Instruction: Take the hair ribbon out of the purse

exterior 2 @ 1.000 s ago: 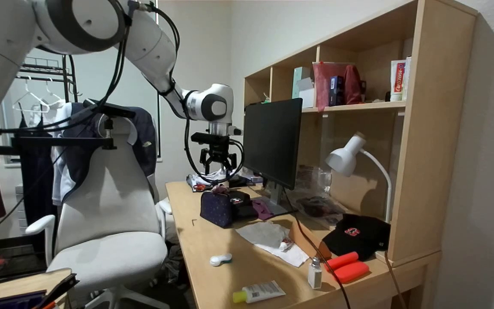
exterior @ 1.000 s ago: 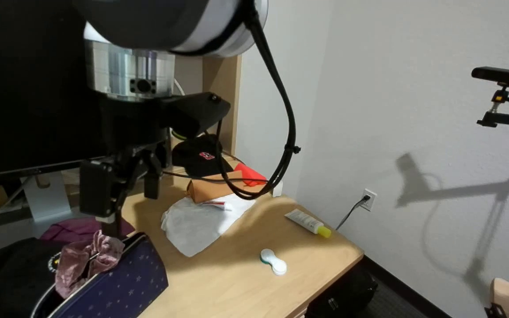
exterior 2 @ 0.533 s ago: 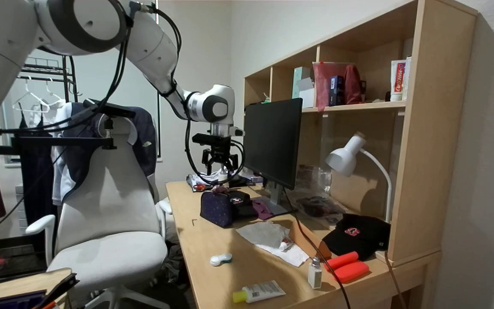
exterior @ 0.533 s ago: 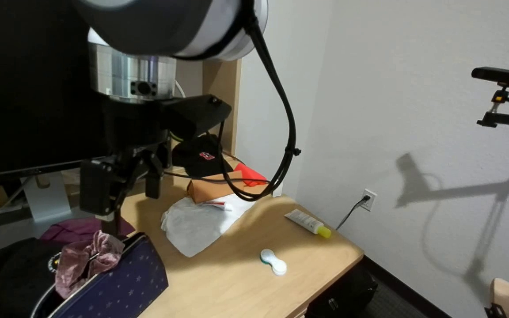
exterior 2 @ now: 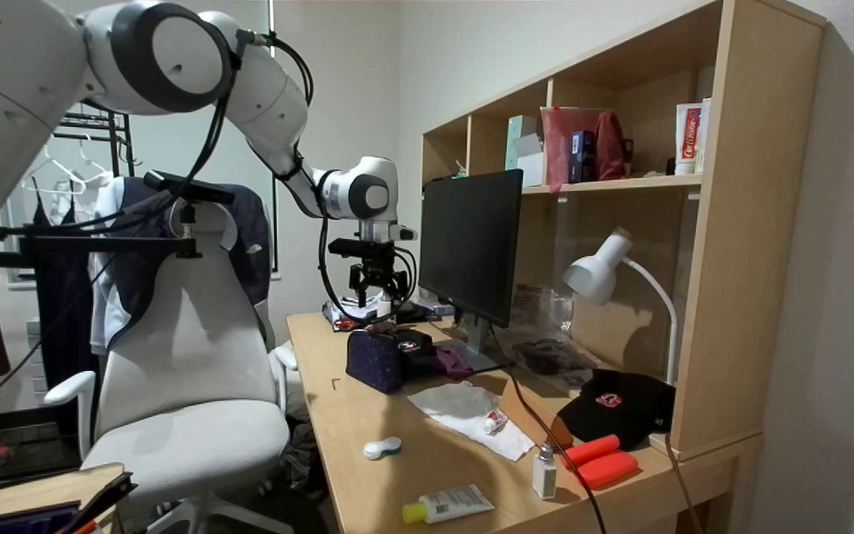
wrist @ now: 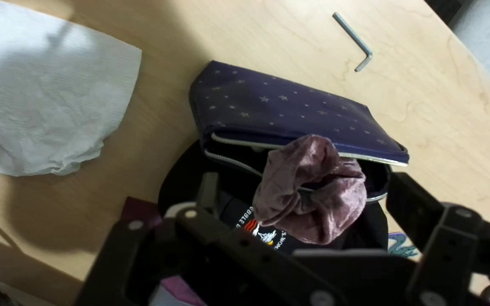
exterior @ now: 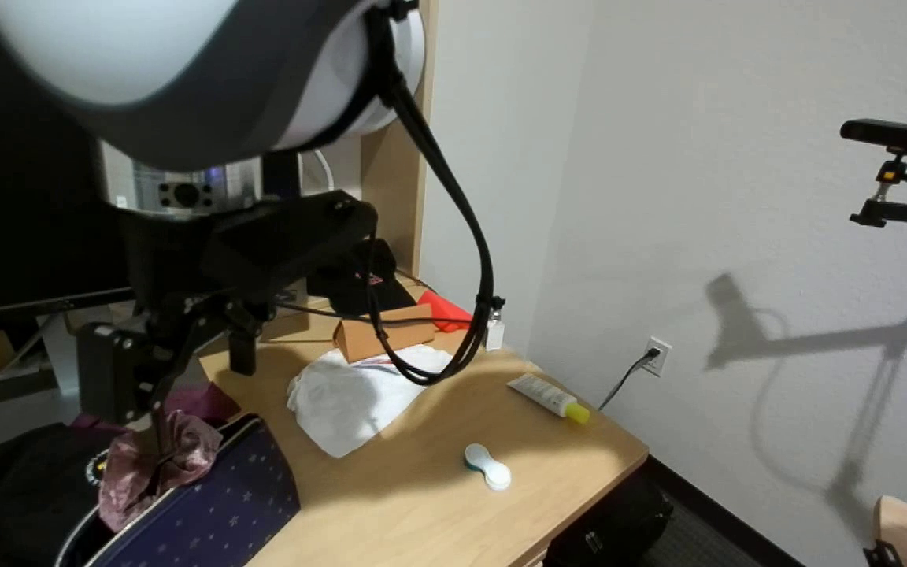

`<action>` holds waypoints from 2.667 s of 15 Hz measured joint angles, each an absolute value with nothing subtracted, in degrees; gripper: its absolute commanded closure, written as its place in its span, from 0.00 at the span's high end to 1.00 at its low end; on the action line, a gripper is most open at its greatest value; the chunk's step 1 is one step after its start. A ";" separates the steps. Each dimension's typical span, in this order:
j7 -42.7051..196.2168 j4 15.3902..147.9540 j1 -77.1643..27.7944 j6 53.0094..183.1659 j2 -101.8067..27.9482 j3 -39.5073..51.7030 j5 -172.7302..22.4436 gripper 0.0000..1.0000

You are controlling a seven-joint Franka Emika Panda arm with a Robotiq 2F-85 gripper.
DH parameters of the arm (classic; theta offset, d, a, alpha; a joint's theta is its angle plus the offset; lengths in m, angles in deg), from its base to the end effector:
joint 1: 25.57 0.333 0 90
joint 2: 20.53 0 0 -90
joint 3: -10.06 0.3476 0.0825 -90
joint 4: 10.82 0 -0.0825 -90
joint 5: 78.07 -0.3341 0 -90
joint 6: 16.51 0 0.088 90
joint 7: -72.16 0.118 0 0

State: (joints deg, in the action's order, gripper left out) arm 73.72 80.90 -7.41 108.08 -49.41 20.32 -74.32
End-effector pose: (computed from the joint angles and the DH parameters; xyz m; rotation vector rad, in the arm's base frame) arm 0.5957 0.2966 0.3910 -3.0026 -0.7327 -0.1048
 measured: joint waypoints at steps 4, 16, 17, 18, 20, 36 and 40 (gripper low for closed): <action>75.59 77.40 -5.70 107.85 -53.14 19.50 -74.00 1.00; 76.02 72.22 -5.72 107.77 -57.74 17.80 -74.00 0.26; 76.02 72.04 -5.72 107.77 -57.90 17.81 -74.00 0.20; 76.02 71.93 -5.72 107.77 -58.03 17.81 -74.00 0.13; 76.02 71.90 -5.72 107.77 -58.09 17.82 -74.00 0.07; 82.36 77.37 -4.42 110.21 -47.12 16.21 -71.50 0.44; 82.36 80.26 -5.30 109.24 -46.13 16.71 -72.51 0.70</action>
State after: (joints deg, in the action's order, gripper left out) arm 82.36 80.26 -5.30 109.24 -46.13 16.71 -72.51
